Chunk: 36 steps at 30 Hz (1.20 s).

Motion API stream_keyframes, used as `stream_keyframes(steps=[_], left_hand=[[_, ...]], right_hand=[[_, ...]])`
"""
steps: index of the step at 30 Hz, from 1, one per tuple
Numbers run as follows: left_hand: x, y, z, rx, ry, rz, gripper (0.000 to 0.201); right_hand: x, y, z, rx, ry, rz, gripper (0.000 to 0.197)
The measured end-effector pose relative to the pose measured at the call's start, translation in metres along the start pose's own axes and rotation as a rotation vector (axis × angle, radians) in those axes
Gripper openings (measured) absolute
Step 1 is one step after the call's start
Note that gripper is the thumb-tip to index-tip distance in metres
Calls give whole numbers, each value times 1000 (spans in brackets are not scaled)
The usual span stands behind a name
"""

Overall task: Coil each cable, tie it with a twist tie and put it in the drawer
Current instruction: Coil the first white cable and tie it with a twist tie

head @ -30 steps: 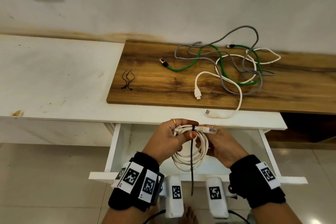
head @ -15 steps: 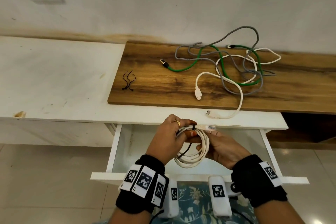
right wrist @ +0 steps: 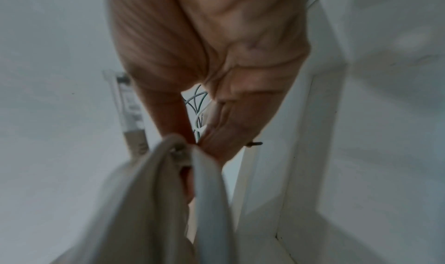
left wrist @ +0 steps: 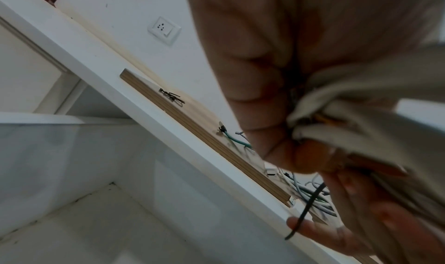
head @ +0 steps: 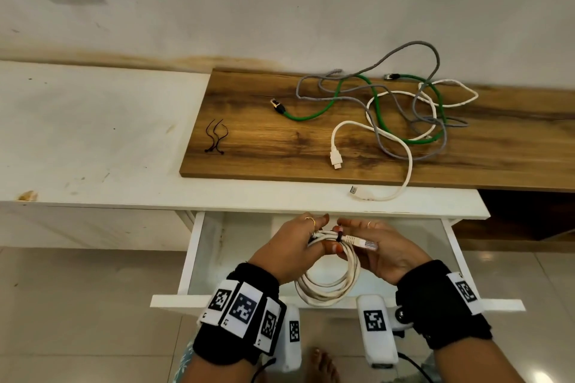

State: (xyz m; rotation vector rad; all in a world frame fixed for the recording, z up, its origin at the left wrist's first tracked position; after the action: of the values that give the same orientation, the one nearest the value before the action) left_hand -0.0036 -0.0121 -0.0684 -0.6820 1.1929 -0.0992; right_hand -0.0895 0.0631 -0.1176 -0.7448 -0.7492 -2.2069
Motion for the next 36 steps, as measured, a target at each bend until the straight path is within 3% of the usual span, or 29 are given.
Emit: stream_keyframes(steps=[2, 5, 9, 15, 20, 24, 27, 29, 31, 36], left_hand=[[2, 4, 0, 41, -21, -57, 66], [4, 9, 0, 77, -39, -101, 68], [5, 20, 1, 153, -71, -124, 68], [11, 24, 1, 169, -144, -83, 63], [15, 14, 1, 86, -183, 146, 33], [23, 7, 6, -11, -271, 476, 19], [23, 10, 10, -1, -308, 688, 8], [21, 14, 12, 33, -318, 807, 15], [20, 15, 13, 56, -327, 897, 19], [22, 16, 16, 49, -367, 1016, 13]], right_hand=[[0, 0, 2, 5, 11, 36, 38], [2, -2, 3, 12, 14, 84, 43], [4, -6, 4, -8, 11, 261, 9], [22, 0, 7, -56, -224, 500, 10], [33, 16, 19, -13, -410, 594, 9], [50, 27, 31, -6, -620, 723, 11], [58, 36, 41, 42, -771, 849, 8], [60, 35, 43, 91, -797, 811, 3], [61, 32, 43, 110, -803, 795, 10], [60, 34, 45, 175, -792, 790, 16]])
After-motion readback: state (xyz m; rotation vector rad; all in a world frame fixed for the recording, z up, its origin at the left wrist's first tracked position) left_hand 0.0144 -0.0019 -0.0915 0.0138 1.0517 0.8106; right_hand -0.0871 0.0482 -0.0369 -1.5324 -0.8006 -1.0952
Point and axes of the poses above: each hand's wrist, its own z-axis away from the middle knuckle, its own y-axis out of the palm, x = y × z, the point moved 10 cm from there along -z, towards the middle knuckle
